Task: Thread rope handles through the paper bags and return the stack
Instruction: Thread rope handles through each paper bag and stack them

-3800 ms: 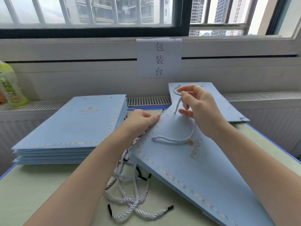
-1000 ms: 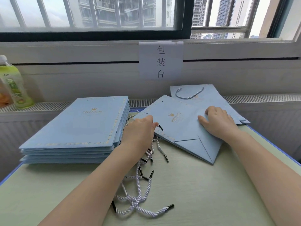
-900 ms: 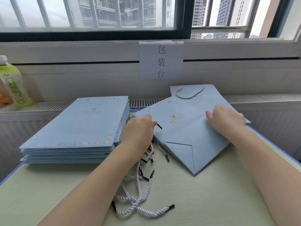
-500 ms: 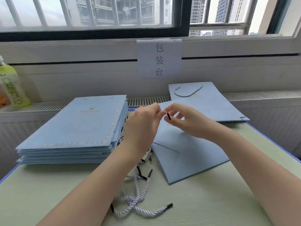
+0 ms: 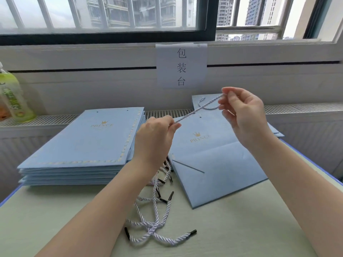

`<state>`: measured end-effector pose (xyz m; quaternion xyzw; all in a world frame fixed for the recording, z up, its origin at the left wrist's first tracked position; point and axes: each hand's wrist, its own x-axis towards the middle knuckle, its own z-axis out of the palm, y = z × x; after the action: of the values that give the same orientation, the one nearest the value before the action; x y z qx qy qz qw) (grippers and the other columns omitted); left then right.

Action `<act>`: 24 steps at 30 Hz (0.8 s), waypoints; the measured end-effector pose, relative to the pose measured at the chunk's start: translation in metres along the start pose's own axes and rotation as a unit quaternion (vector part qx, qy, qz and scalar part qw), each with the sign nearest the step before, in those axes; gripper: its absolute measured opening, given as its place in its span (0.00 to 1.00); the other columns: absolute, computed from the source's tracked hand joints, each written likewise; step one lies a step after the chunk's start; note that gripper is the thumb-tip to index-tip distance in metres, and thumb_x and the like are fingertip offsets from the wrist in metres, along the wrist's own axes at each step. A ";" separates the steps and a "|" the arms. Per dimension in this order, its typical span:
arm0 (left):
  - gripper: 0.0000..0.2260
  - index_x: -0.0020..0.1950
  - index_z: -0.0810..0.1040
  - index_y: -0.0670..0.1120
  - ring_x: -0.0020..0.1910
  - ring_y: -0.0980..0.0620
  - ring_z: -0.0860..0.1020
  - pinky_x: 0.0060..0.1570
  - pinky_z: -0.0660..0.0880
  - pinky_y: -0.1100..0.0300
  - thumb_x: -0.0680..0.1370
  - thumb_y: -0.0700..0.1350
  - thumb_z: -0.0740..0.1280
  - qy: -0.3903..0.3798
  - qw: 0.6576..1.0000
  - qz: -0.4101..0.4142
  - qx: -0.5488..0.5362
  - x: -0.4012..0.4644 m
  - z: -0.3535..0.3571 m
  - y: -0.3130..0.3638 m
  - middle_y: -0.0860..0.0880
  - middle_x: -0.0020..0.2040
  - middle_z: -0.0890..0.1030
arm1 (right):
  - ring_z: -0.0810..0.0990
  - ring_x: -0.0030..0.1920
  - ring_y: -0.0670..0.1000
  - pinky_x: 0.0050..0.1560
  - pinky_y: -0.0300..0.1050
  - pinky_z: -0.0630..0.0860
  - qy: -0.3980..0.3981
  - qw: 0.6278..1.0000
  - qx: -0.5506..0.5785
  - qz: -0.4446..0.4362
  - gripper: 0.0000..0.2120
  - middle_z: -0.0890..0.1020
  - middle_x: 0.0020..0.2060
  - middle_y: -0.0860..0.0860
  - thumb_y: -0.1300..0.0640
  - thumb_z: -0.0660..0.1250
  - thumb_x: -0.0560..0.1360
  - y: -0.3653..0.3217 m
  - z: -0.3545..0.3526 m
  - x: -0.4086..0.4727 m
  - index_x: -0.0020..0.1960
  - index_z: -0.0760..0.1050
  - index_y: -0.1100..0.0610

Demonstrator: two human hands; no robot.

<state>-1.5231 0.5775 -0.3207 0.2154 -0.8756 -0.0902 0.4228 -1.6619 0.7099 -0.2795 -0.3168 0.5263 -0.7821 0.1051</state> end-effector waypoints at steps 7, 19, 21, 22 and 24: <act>0.17 0.44 0.78 0.41 0.31 0.46 0.69 0.34 0.64 0.55 0.81 0.51 0.59 0.048 0.988 -0.092 -0.117 0.007 -0.005 -0.007 0.52 0.26 0.68 | 0.74 0.31 0.43 0.34 0.33 0.70 0.199 0.971 -0.092 0.093 0.13 0.77 0.34 0.48 0.64 0.52 0.79 0.018 -0.033 0.020 0.43 0.73 0.53; 0.09 0.45 0.75 0.44 0.40 0.47 0.74 0.42 0.71 0.53 0.81 0.45 0.59 -0.123 0.953 -0.189 -0.203 -0.001 0.007 0.002 0.51 0.35 0.75 | 0.76 0.52 0.59 0.52 0.48 0.73 -0.026 0.761 -0.641 0.098 0.16 0.78 0.53 0.56 0.66 0.54 0.73 0.037 -0.032 0.019 0.54 0.76 0.58; 0.09 0.43 0.75 0.47 0.40 0.49 0.74 0.40 0.68 0.56 0.81 0.45 0.59 -0.148 0.956 -0.182 -0.174 0.000 0.008 0.001 0.52 0.36 0.75 | 0.75 0.41 0.57 0.44 0.44 0.73 -0.070 0.703 -0.695 0.134 0.10 0.79 0.45 0.57 0.66 0.55 0.71 0.029 -0.030 0.017 0.46 0.74 0.59; 0.09 0.43 0.75 0.48 0.41 0.49 0.74 0.41 0.67 0.58 0.81 0.45 0.59 -0.166 0.958 -0.176 -0.153 0.000 0.008 0.000 0.52 0.37 0.75 | 0.72 0.35 0.54 0.38 0.41 0.69 -0.084 0.677 -0.715 0.152 0.07 0.77 0.40 0.56 0.67 0.55 0.71 0.024 -0.028 0.015 0.41 0.70 0.59; 0.10 0.43 0.76 0.46 0.43 0.48 0.75 0.43 0.70 0.57 0.81 0.46 0.59 -0.189 0.960 -0.167 -0.122 -0.001 0.009 -0.001 0.49 0.41 0.78 | 0.69 0.32 0.52 0.34 0.39 0.62 -0.088 0.639 -0.746 0.166 0.07 0.74 0.35 0.54 0.68 0.56 0.71 0.016 -0.026 0.011 0.37 0.65 0.58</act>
<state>-1.5292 0.5770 -0.3270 0.2844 -0.8735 -0.3046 0.2516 -1.6888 0.7170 -0.2961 -0.2623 0.9630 -0.0623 0.0074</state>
